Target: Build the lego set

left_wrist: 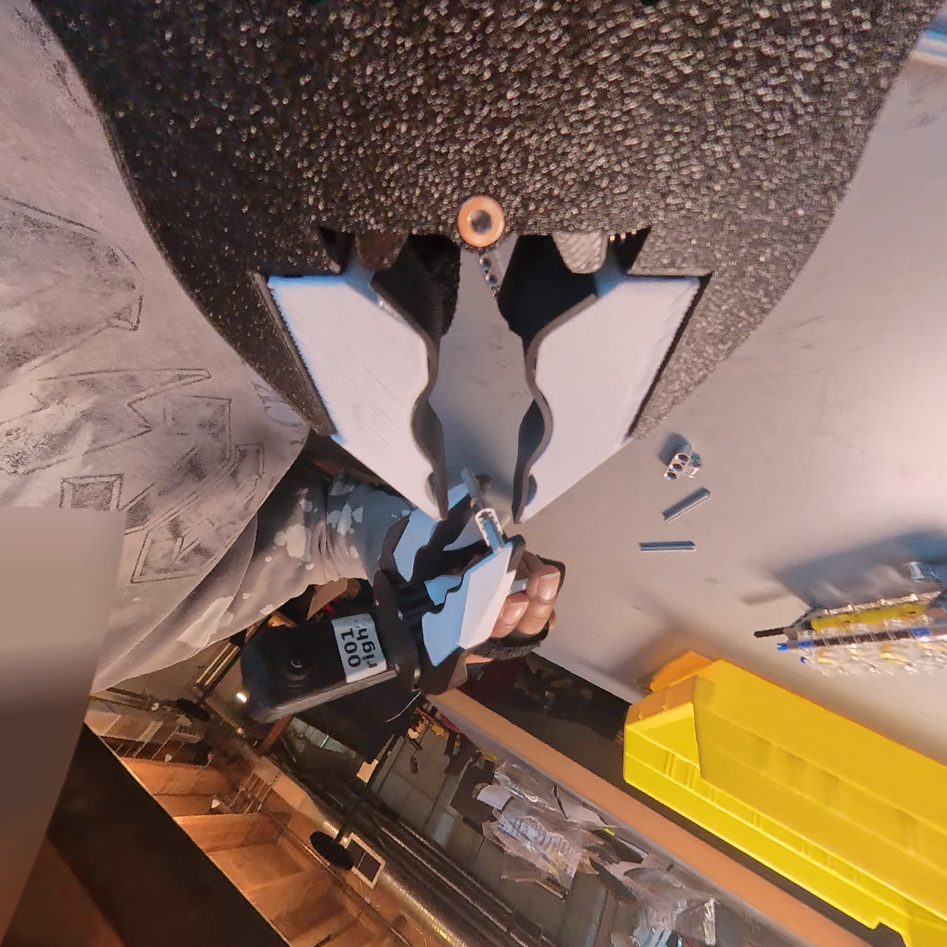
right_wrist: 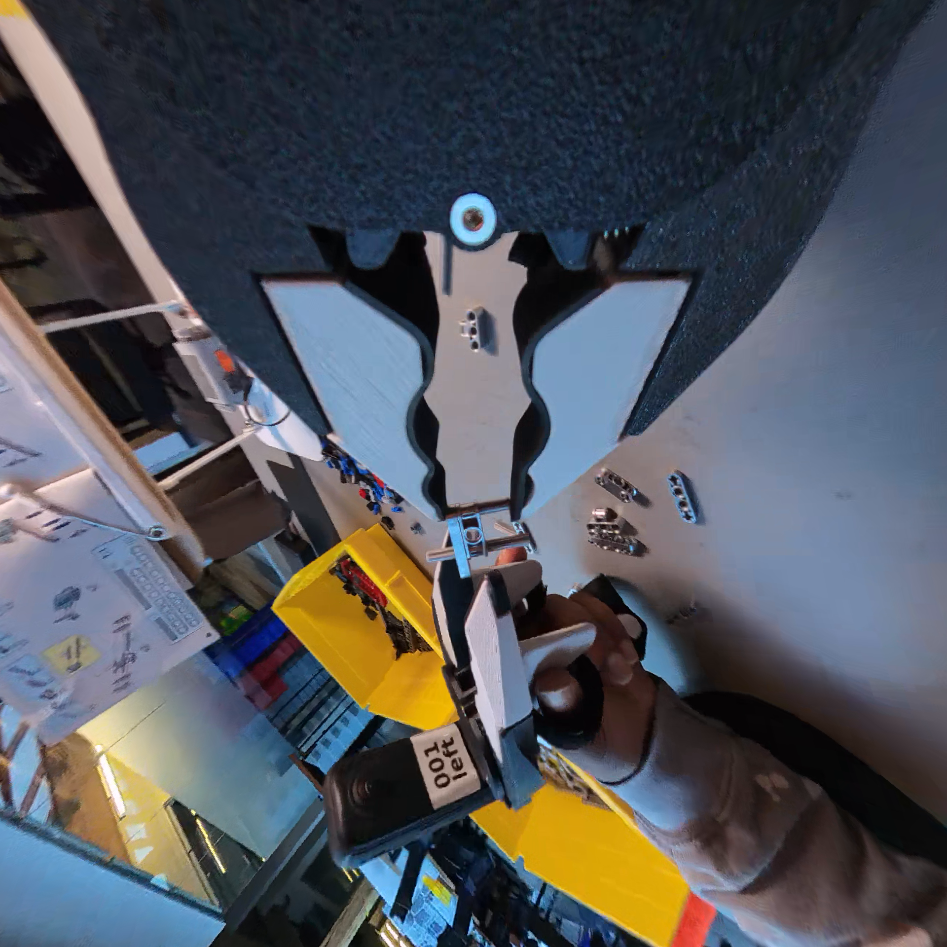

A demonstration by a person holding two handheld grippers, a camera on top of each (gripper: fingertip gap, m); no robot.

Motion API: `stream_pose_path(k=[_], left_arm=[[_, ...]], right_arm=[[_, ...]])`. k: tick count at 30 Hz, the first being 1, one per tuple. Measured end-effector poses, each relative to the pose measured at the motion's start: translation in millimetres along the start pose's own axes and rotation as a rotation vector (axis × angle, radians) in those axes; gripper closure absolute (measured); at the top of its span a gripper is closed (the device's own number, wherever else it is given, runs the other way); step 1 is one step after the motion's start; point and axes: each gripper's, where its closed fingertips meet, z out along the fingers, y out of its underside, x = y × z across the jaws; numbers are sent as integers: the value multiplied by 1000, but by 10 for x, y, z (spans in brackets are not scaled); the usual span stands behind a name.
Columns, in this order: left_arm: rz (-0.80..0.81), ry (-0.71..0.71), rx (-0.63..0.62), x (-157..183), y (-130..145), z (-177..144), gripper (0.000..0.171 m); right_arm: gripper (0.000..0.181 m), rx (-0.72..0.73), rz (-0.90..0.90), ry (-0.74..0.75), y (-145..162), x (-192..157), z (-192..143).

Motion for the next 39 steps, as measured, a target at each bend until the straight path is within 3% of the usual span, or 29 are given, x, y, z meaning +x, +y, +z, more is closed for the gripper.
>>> stream_pose_path(k=[2,6,11,15,24,39], left_arm=[[14,-32,-43,-28,61,42,163],[100,-82,-97,-61,136,56,165],[360,-170,-233,-125,320,74,165],[452,-173,-302,-128,452,123,166],[468,-249,-529,-287,806,150,165],[416,-264,-608,-356,899,155,166]], right_arm=[[159,-34,-92,27,25,-20,27],[159,-64,-122,19,75,-57,47],[158,-35,250,-221,115,-238,6],[174,-61,327,-290,174,-291,-27],[175,-291,267,-382,501,-544,-16],[176,-386,328,-413,635,-630,8]])
